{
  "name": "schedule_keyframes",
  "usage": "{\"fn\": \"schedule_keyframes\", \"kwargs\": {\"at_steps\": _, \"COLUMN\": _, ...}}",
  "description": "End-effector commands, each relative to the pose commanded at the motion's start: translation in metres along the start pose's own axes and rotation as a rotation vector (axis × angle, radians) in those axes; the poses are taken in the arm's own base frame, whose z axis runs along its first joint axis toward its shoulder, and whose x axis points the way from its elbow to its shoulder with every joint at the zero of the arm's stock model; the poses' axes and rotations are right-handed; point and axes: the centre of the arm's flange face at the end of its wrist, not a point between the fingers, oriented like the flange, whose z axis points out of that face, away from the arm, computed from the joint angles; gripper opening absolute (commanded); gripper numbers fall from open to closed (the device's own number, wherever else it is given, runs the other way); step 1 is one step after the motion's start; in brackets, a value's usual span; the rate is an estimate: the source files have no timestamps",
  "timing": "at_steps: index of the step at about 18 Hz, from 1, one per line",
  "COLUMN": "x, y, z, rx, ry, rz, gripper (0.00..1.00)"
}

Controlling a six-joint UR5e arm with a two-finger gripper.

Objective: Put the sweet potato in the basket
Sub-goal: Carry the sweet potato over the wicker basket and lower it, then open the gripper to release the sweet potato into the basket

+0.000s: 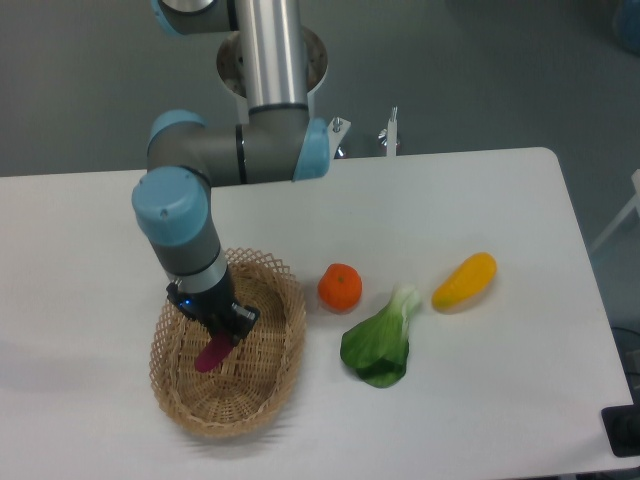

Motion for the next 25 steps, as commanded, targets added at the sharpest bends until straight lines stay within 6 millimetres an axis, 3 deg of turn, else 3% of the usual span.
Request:
{"fn": "schedule_keyframes", "kwargs": {"at_steps": 5, "x": 0.011, "y": 0.001, "z": 0.011, "rx": -0.032, "ry": -0.013, "rz": 0.059, "gripper": 0.27}}
{"fn": "schedule_keyframes", "kwargs": {"at_steps": 6, "x": 0.013, "y": 0.0, "z": 0.009, "rx": -0.028, "ry": -0.016, "rz": 0.063, "gripper": 0.38}}
{"fn": "schedule_keyframes", "kwargs": {"at_steps": 8, "x": 0.012, "y": -0.001, "z": 0.006, "rx": -0.024, "ry": -0.021, "rz": 0.061, "gripper": 0.85}}
{"fn": "schedule_keyframes", "kwargs": {"at_steps": 9, "x": 0.011, "y": -0.001, "z": 0.004, "rx": -0.022, "ry": -0.023, "rz": 0.06, "gripper": 1.0}}
{"fn": "schedule_keyframes", "kwargs": {"at_steps": 13, "x": 0.006, "y": -0.007, "z": -0.019, "rx": 0.018, "ry": -0.046, "rz": 0.056, "gripper": 1.0}}
{"fn": "schedule_keyframes", "kwargs": {"at_steps": 18, "x": -0.012, "y": -0.02, "z": -0.07, "rx": 0.126, "ry": -0.117, "rz": 0.019, "gripper": 1.0}}
{"fn": "schedule_keyframes", "kwargs": {"at_steps": 21, "x": -0.05, "y": -0.009, "z": -0.101, "rx": 0.167, "ry": -0.161, "rz": -0.025, "gripper": 1.0}}
{"fn": "schedule_keyframes", "kwargs": {"at_steps": 25, "x": -0.104, "y": 0.026, "z": -0.136, "rx": 0.141, "ry": -0.246, "rz": -0.039, "gripper": 1.0}}
